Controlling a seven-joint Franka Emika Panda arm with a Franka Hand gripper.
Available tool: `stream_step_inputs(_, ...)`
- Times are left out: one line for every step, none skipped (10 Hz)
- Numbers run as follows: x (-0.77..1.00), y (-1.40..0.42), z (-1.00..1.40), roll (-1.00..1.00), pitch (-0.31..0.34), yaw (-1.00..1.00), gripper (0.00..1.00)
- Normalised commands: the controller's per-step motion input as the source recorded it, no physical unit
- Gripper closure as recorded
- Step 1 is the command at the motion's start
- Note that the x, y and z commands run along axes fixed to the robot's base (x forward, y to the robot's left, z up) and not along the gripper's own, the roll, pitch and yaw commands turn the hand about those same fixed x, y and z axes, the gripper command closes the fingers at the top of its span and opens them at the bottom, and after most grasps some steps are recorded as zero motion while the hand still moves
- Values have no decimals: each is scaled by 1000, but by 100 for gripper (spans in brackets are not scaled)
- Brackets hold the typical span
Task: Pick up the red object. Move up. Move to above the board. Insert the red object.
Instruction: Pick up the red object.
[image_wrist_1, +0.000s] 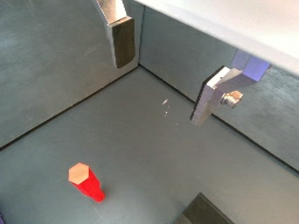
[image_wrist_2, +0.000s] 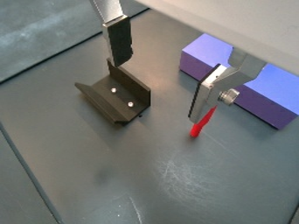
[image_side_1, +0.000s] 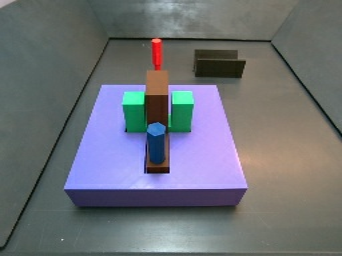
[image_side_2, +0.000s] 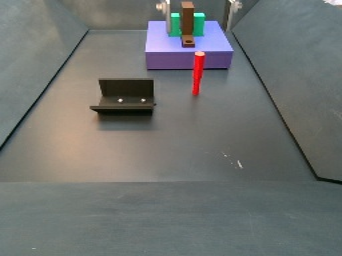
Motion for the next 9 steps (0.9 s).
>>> stream_step_inputs(-366,-694,-429,314,-121,69,0)
stream_step_inputs(-389,-649,-457,269,-130,71,0)
stream_step_inputs(-349,-740,-514,401,-166,83,0)
stream_step_inputs(-266,-669,-551,344,-140,51,0)
stream_step_inputs(-166,-509,-509,211,-109,20,0)
stream_step_inputs(-9,-189,-437,0,-119,0,0)
stream_step_inputs(54,-54,-409,0,-51,-40,0)
stream_step_inputs(169,-60,-409,-10,0,-23,0)
stream_step_inputs(31,-166,-334,0,0,0,0)
